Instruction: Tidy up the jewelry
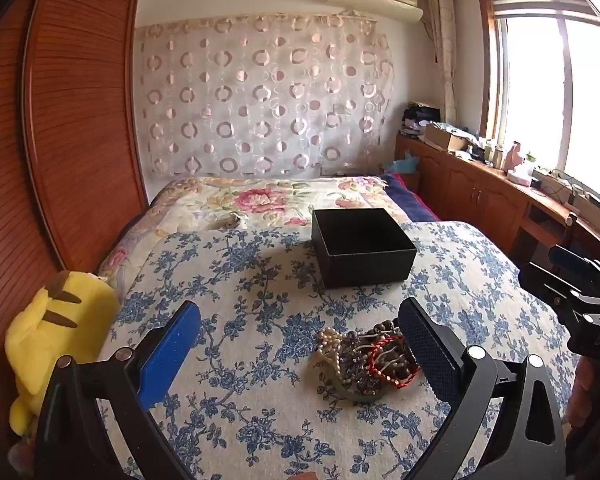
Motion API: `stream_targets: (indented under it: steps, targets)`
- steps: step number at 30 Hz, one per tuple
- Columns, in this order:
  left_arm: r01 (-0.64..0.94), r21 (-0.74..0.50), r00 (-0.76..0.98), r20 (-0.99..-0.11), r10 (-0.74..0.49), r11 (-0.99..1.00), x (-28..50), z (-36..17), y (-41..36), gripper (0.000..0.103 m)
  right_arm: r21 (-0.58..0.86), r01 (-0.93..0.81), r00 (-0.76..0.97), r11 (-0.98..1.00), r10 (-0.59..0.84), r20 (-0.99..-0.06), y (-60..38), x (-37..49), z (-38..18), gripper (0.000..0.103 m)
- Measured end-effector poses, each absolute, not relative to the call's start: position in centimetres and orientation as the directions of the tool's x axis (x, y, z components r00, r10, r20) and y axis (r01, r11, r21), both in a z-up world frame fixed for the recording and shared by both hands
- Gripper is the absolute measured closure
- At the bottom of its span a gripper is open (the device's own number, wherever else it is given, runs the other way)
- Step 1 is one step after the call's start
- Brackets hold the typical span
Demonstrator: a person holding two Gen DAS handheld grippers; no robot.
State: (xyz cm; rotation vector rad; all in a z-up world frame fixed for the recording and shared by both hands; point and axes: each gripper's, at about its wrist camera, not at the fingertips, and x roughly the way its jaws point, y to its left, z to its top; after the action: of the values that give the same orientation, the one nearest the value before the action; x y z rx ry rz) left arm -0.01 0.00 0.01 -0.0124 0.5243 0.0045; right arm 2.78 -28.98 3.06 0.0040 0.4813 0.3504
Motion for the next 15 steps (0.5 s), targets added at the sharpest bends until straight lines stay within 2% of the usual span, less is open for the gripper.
stream_targets:
  steps: [15]
  targets:
    - [-0.005, -0.012, 0.869, -0.494, -0.001, 1.0, -0.25, 0.81, -0.21, 0.007, 0.091, -0.327, 0.828, 0.941, 0.331, -0.452, -28.97, 2.62, 3.21, 0.002]
